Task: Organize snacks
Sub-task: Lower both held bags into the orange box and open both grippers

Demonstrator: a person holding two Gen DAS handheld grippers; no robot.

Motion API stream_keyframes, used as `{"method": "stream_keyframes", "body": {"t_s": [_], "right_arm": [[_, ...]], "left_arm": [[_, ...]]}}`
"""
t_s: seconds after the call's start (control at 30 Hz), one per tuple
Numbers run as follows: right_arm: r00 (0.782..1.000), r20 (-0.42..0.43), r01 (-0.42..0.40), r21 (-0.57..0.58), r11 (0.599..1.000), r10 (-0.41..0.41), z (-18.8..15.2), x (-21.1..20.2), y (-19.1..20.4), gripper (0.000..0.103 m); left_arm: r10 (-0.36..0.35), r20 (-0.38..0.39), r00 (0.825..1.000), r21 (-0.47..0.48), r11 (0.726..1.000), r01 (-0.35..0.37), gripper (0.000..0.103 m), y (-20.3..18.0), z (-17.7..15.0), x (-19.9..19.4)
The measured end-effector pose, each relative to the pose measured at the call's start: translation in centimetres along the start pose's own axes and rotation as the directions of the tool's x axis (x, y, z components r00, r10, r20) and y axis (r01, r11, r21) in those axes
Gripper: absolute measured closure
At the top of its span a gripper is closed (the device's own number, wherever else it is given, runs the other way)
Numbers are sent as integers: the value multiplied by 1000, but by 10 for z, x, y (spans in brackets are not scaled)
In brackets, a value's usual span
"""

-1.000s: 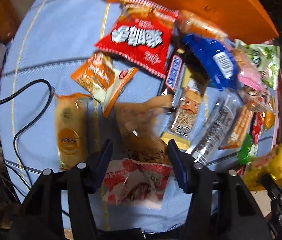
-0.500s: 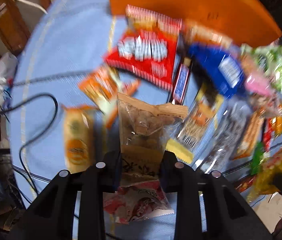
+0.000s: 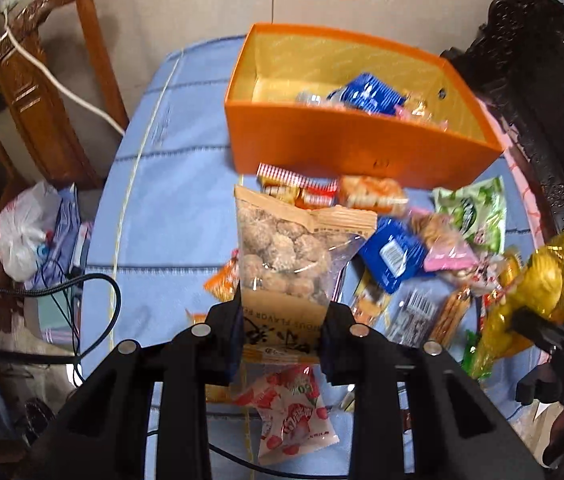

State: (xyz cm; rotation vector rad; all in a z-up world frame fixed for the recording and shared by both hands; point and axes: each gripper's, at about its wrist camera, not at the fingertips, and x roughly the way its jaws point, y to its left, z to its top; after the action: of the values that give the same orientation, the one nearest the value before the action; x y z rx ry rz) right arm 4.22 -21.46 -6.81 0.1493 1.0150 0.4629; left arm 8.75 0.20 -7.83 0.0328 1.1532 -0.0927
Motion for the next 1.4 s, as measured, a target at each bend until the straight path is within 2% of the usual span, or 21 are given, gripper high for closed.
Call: {"method": "stream_keyframes", "body": {"t_s": [0.13,0.3,0.4,0.5,0.63,0.8,1.0,1.17,1.23,1.27,1.3,1.33,1.37,1.4], "right_arm": [[999,50,13,-1,1000,-13,27,-6,-8,66],[986,157,45,36,998,-50,84,-14,-30,66],[974,214,71,52,996,-81,117,-11,-44,66],[966,240,86,58,995,-98,143,-2,-56,66],[967,231,89,83,993,-106,163,19,-75,66],[981,154,100,136,986,-120,171,64,-107,65],[992,69,88,193,977,-103,161,105,-129,65],[995,37,86,199,976,-95,158,122,-132,64],[995,26,88,198,976,-96,155,125,-131,62],[995,19,93,197,976,-99,155,128,-131,56],[995,6,93,195,976,-96,155,130,-129,51],[995,-7,101,188,977,-101,155,130,-126,49],[992,-13,126,183,975,-125,155,127,-122,47],[988,-8,152,179,972,-153,155,123,-119,33]], "left_arm": [[0,49,999,28,1000,-2,74,-4,19,-16],[-25,120,992,55,998,18,74,-15,71,-27],[-25,153,988,54,998,17,74,-22,104,-23],[-32,147,989,18,999,30,74,-27,137,-7],[-35,109,993,13,999,34,74,-32,162,22],[-15,44,999,-1,1000,15,74,-33,180,65],[-9,-35,999,4,1000,10,74,-41,181,109],[-6,-66,998,4,1000,6,74,-45,178,124],[-3,-78,997,3,1000,3,74,-46,177,129],[-1,-83,997,2,1000,1,73,-45,178,131],[5,-90,996,3,1000,-5,67,-44,178,133],[27,-100,995,8,1000,-27,42,-45,180,134],[67,-97,993,16,998,-66,28,-46,180,133],[109,-77,991,23,994,-108,11,-46,180,129]]}}
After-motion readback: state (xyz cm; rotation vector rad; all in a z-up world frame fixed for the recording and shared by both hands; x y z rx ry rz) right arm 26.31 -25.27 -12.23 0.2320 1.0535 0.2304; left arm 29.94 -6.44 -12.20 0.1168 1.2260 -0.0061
